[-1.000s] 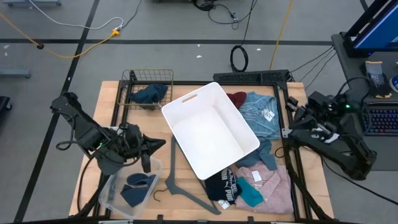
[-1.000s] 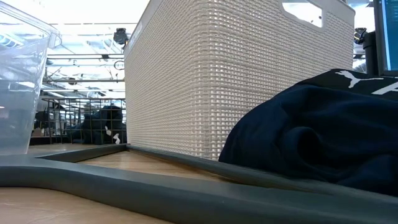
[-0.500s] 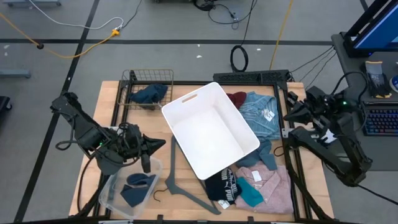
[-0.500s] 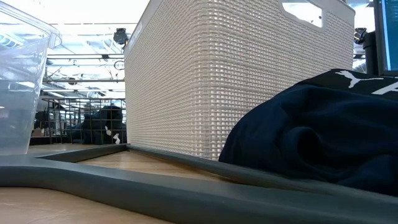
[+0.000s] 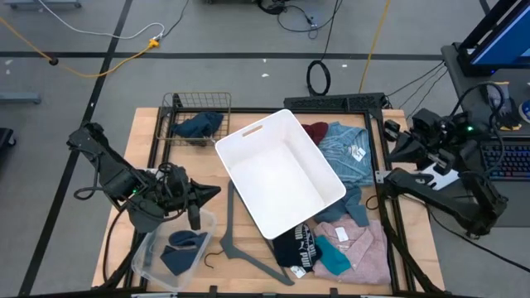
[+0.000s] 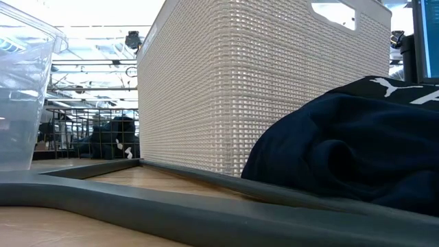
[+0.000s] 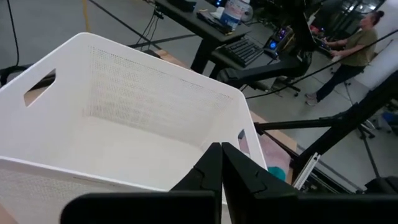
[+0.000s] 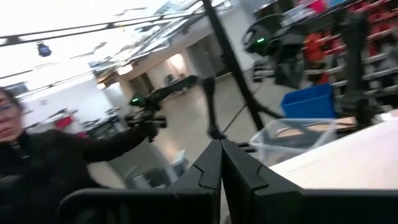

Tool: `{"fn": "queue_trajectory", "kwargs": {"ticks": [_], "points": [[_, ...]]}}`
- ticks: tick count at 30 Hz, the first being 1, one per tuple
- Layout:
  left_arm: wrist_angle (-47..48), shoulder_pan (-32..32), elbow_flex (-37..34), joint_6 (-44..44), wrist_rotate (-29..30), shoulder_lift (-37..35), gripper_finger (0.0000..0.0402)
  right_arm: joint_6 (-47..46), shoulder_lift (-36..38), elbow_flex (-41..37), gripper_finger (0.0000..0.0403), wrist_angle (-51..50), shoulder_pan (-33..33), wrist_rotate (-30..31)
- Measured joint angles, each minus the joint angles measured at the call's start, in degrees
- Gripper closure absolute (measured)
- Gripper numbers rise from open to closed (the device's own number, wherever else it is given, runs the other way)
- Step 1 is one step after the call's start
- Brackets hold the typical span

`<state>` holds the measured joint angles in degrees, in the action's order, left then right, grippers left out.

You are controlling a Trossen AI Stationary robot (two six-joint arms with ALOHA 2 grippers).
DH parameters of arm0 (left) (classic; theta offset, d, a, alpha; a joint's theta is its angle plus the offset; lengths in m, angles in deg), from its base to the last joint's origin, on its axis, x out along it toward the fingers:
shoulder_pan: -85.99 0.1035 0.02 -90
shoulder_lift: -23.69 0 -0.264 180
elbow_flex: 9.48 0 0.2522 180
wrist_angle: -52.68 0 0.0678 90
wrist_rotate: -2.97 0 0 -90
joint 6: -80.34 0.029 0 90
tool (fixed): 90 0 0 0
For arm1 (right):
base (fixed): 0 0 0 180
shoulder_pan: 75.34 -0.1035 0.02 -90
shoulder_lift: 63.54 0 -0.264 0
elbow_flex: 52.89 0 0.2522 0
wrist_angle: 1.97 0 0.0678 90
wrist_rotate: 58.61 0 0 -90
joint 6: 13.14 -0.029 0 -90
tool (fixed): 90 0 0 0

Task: Pick & Place Cloths
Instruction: Put the blue sock into the transparent bin

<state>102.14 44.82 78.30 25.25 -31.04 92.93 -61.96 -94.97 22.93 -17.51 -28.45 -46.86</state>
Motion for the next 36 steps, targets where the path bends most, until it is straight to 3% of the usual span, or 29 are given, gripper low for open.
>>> {"fn": "queue_trajectory", "kwargs": {"ticks": [12,17,24,31,36], "points": [[-4.5,2.9,0.0,0.9,0.0,0.0,0.0396,0.0,-1.8,0.0,0.0403,-6.7,-11.9,0.0],[-5.4,3.4,0.0,1.0,0.0,0.0,0.0384,-0.1,-1.7,0.0,0.0403,-7.6,-13.5,-0.1],[-5.8,3.7,0.0,2.1,0.0,0.0,0.0399,-0.7,-1.7,0.0,0.0403,-15.3,-15.4,-0.1],[-5.8,3.7,0.0,3.7,2.3,0.0,0.0382,-0.9,-3.0,0.0,0.0403,-15.3,-16.4,0.7],[-5.8,5.6,0.0,6.0,1.0,0.0,0.0396,3.2,-6.4,0.0,0.0403,-15.3,-16.5,1.5]]}}
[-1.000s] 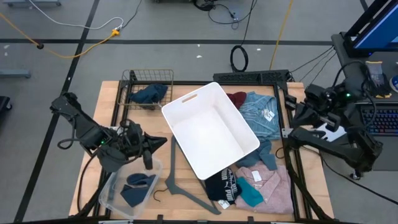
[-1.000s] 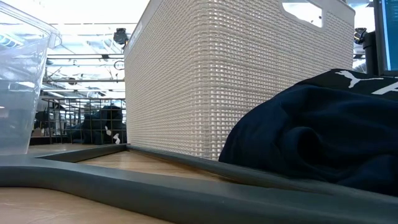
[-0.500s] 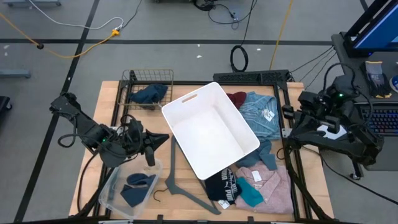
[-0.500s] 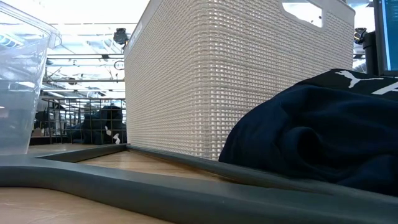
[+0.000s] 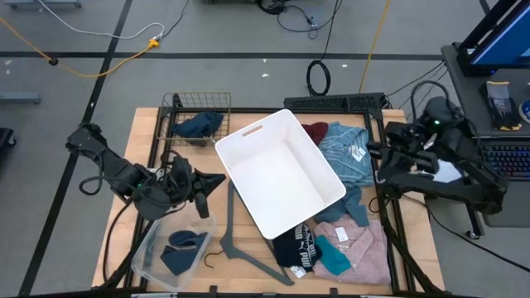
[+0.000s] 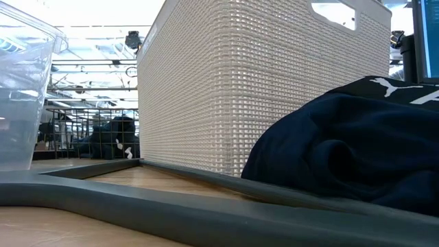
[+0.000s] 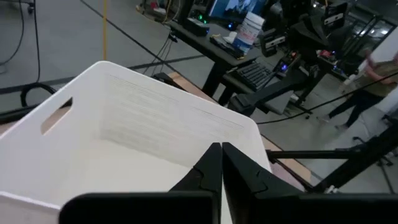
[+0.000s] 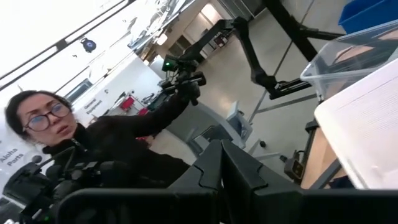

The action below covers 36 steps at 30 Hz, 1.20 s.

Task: Pick & Place Cloths
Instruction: Put the blue sock into the transparent bin

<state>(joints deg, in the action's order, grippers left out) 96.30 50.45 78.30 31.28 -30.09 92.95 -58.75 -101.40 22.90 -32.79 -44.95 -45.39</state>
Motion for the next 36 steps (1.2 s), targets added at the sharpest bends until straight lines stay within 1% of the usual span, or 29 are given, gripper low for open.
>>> {"fn": "queue_trajectory", "kwargs": {"ticks": [4,7,9,12,14,16,19,21,23,25,29,32,36], "points": [[0.0,2.9,0.0,1.9,-3.3,0.0,0.0393,1.8,-3.2,0.6,0.0403,0.0,-2.7,0.6],[0.0,5.3,0.0,3.6,-7.0,0.0,0.0388,3.3,-5.0,1.4,0.0403,-0.8,-5.9,3.0],[0.0,6.7,0.0,4.7,-8.8,0.0,0.039,4.7,-6.3,2.0,0.0403,-3.1,-8.4,4.5],[0.0,8.5,0.0,6.8,-10.9,0.0,0.0399,9.1,-8.0,3.6,0.0403,-9.6,-12.6,8.7],[0.1,9.5,0.0,8.1,-11.9,0.0,0.0396,13.8,-9.0,5.6,0.0403,-16.6,-15.5,13.3],[0.5,10.3,0.0,9.3,-12.9,-0.2,0.0391,19.6,-10.1,8.5,0.0403,-25.9,-18.5,19.2],[0.6,11.6,0.0,11.7,-14.8,-0.4,0.0388,28.1,-12.3,13.5,0.0403,-40.4,-23.1,32.1],[1.0,12.3,0.0,13.4,-16.3,-0.6,0.0391,30.5,-13.6,16.1,0.0403,-46.9,-26.3,41.0],[1.4,13.2,0.0,14.4,-16.5,-0.8,0.0398,30.5,-14.4,17.6,0.0403,-50.3,-29.4,47.4],[2.3,13.6,0.0,15.3,-16.7,-1.0,0.0398,28.8,-15.1,17.9,0.0403,-51.5,-32.5,51.4],[2.0,13.8,-1.6,17.2,-17.7,-2.3,0.0393,24.1,-16.3,17.9,0.0403,-53.3,-38.0,56.1],[0.4,13.7,-4.7,17.4,-18.0,-3.9,0.0399,20.2,-17.1,17.9,0.0403,-55.8,-42.0,60.5],[-3.4,12.9,-9.8,18.7,-18.0,-7.3,0.0392,14.0,-18.2,17.8,0.0403,-58.2,-46.6,64.9]]}}
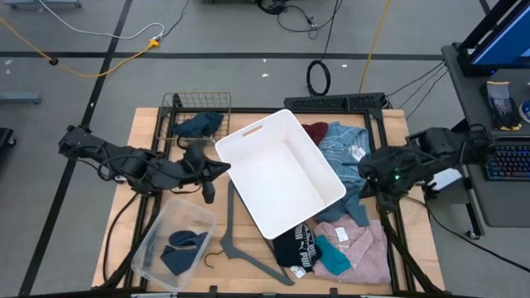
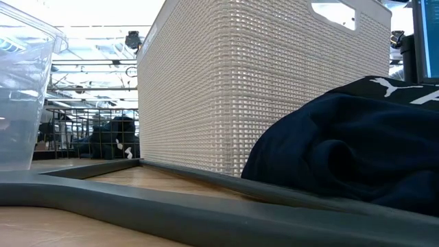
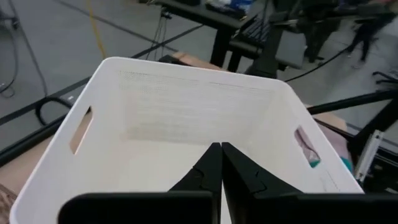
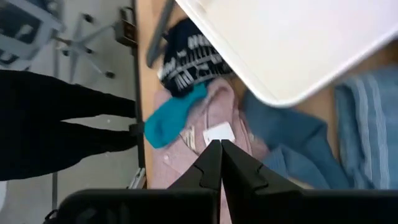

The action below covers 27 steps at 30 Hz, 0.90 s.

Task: Pick & Place Cloths
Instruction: Put the blue sock into the transparent bin

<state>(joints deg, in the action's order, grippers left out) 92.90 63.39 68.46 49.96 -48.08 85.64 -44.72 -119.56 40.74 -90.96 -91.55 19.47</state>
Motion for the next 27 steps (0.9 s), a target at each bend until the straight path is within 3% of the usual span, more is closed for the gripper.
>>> {"fn": "queue_trajectory", "kwargs": {"ticks": [9,17,27], "points": [[-4.2,-2.3,-11.2,4.3,-1.6,-10.7,0.0392,-17.8,-2.1,0.0,0.0403,-3.8,-7.1,4.7],[-4.1,-5.1,-16.8,7.9,-3.4,-20.0,0.0399,-29.3,-3.8,0.0,0.04,-4.1,-10.1,9.2],[-4.1,-6.5,-23.8,8.2,-4.6,-28.4,0.0383,-39.3,-4.2,-8.4,0.0332,-4.6,-12.6,8.4]]}}
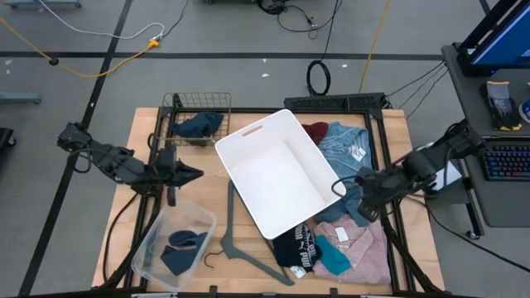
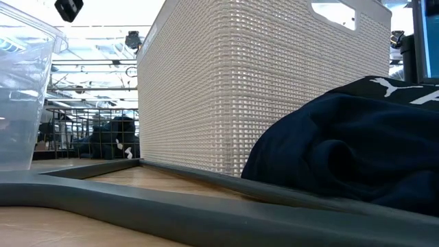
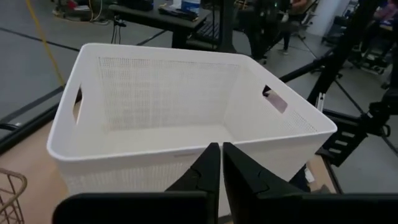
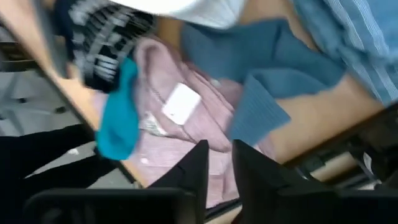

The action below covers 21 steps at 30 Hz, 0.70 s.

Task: Pick & Place Cloths
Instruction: Put the blue sock into the transparent bin

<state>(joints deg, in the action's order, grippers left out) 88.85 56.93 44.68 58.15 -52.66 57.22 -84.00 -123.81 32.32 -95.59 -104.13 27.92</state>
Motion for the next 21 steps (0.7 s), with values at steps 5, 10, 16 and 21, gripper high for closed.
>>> {"fn": "queue_trajectory", "kwargs": {"ticks": [5,10,16,21], "points": [[0.1,0.0,-0.8,0.2,0.0,-2.3,0.0395,-1.3,0.0,-5.0,0.0285,0.1,-0.2,-3.6],[0.1,0.0,-0.8,0.8,0.0,-3.1,0.0399,-0.8,0.0,-8.8,0.024,0.1,-0.2,-4.3],[0.1,0.0,-0.8,-0.6,-2.0,-3.2,0.0378,1.8,0.1,-12.3,0.0202,0.3,-0.2,-4.1],[0.1,0.0,-0.8,-1.9,-2.6,-3.2,0.037,2.9,1.1,-15.8,0.0185,1.0,-0.2,-3.9]]}}
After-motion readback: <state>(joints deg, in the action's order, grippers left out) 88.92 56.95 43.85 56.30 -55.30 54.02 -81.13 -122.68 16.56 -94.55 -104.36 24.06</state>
